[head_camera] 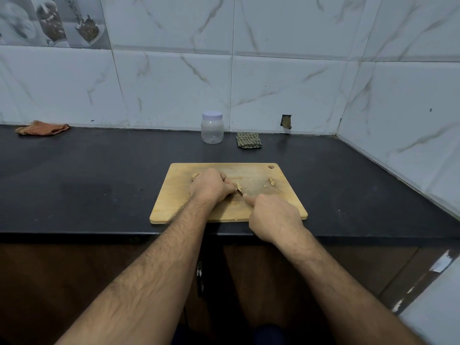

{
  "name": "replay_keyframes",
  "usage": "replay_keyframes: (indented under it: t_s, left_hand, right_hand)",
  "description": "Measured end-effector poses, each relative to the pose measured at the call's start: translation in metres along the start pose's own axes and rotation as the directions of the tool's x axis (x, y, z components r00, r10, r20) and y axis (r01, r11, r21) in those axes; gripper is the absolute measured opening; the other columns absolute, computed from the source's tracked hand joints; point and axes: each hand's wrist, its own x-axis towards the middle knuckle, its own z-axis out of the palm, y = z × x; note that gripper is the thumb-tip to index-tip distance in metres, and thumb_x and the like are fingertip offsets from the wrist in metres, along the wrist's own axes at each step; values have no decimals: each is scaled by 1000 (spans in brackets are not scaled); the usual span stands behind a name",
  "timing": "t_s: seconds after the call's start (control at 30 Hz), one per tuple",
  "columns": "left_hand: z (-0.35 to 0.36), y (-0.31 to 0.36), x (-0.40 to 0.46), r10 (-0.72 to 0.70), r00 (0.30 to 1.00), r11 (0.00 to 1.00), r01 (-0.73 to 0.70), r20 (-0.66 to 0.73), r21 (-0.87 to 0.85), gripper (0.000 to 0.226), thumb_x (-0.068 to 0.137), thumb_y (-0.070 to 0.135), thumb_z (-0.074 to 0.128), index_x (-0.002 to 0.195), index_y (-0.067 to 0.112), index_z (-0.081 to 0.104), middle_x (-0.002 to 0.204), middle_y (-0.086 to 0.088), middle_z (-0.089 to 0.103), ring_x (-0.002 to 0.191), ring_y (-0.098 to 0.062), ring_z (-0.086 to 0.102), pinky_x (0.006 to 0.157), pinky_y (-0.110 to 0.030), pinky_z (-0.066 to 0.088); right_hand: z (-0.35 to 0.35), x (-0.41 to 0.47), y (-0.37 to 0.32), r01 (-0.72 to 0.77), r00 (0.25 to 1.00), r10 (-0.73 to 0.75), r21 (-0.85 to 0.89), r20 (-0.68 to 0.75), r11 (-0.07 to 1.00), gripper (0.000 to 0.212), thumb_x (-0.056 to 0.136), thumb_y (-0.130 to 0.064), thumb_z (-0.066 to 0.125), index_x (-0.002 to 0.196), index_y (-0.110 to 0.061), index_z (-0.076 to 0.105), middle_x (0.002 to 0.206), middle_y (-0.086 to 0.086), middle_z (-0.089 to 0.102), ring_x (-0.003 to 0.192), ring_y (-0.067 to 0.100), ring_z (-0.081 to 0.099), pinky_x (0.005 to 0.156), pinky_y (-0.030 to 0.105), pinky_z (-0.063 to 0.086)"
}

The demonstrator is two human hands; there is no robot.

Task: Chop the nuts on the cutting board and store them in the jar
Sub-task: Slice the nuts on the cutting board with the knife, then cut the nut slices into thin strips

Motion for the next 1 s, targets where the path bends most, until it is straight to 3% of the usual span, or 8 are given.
replay_keyframes:
  t_s: [0.1, 0.2, 0.33, 0.5, 0.63, 0.8, 0.93, 1.0]
  left_hand:
    - [0, 0, -2, 11, 1000, 1000, -11, 3, 8, 14, 79, 35, 75, 70, 25, 73, 75, 14, 69, 76, -6, 58, 63, -24, 45]
    - [0, -3, -3, 32, 999, 999, -32, -5, 6, 12, 80, 32, 74, 71, 23, 73, 80, 13, 71, 81, -7, 60, 67, -24, 48]
    - [0, -11, -4, 79, 997, 996, -79, 0, -33, 18, 84, 30, 72, 66, 28, 68, 83, 15, 70, 85, -7, 61, 70, -23, 43]
    - [0, -19, -8, 128, 991, 982, -132, -39, -135, 13, 81, 20, 67, 80, 31, 74, 90, 14, 72, 89, -7, 62, 83, -25, 49]
    - [2, -22, -12, 138, 986, 950, -157, -88, -269, 13, 86, 18, 65, 86, 28, 73, 81, 17, 69, 84, -4, 61, 82, -23, 47]
    - [-3, -22, -16, 17, 982, 870, -106, -186, -482, 20, 92, 11, 58, 101, 22, 73, 95, 9, 70, 75, 1, 63, 70, -15, 48]
    - [-10, -24, -21, -3, 952, 904, -128, -305, -409, 20, 94, 15, 56, 105, 20, 72, 93, 11, 67, 83, -6, 62, 74, -18, 44]
    - [-11, -27, -20, 14, 956, 924, -125, -294, -361, 20, 94, 15, 57, 106, 20, 73, 97, 9, 69, 87, -8, 63, 78, -19, 45]
  right_hand:
    - [-1, 6, -1, -15, 1000, 16, 44, -21, 999, 64, 91, -9, 43, 147, -41, 41, 128, 1, 60, 115, 23, 56, 78, 32, 43]
    - [0, 9, -1, -26, 999, 29, 80, -36, 996, 63, 93, -10, 43, 148, -40, 39, 136, 1, 57, 119, 23, 55, 84, 34, 45]
    - [2, 10, -1, -2, 999, 7, 102, -50, 995, 62, 94, -12, 42, 149, -39, 38, 135, 1, 58, 119, 23, 55, 81, 34, 44]
    - [4, 9, -3, 23, 999, -20, 108, -32, 994, 61, 93, -12, 43, 147, -39, 41, 134, 1, 59, 120, 23, 54, 85, 35, 45]
    - [0, 16, -1, 6, 1000, -4, 58, -27, 998, 57, 94, -11, 43, 145, -36, 46, 135, 2, 58, 120, 23, 55, 89, 35, 48]
    - [-7, 30, 0, -9, 999, 11, 87, -32, 996, 54, 92, -15, 43, 140, -38, 51, 123, 0, 63, 89, 20, 63, 66, 28, 46]
    - [-5, 29, -2, 8, 998, -21, 241, 52, 970, 57, 91, -10, 42, 143, -31, 48, 93, -2, 66, 53, 15, 65, 51, 28, 53]
    - [-4, 28, -1, 8, 998, -22, 258, 52, 966, 58, 90, -7, 42, 143, -28, 48, 87, -2, 64, 52, 17, 66, 52, 30, 55]
